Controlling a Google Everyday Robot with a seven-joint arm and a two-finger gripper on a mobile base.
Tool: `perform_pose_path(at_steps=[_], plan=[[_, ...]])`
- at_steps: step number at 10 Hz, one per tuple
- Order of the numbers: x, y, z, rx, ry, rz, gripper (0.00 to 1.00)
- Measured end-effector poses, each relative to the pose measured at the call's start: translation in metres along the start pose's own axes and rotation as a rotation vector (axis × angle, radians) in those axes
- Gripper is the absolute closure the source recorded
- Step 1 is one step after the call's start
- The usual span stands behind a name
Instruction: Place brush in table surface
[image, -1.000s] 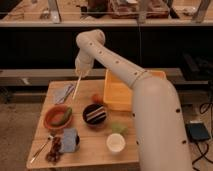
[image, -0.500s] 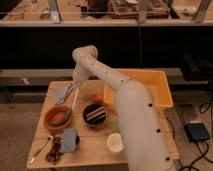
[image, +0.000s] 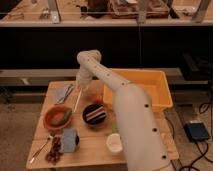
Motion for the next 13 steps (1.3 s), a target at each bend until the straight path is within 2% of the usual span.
perform_pose_path(at_steps=[2, 3, 7, 8, 9, 10, 13], plan=[[-0.007, 0.001, 0.018, -0.010, -0.034, -0.007, 1.00], [-0.009, 0.002, 0.025, -0.012, -0.050, -0.007, 0.96], [-0.018, 0.011, 0.039, -0.025, -0.090, 0.010, 0.57], [-0.019, 0.018, 0.041, -0.037, -0.097, 0.026, 0.44], [-0.020, 0.024, 0.043, -0.055, -0.100, 0.038, 0.38], [-0.022, 0.026, 0.044, -0.078, -0.093, 0.051, 0.35], [-0.020, 0.038, 0.040, -0.093, -0.017, 0.160, 0.34]])
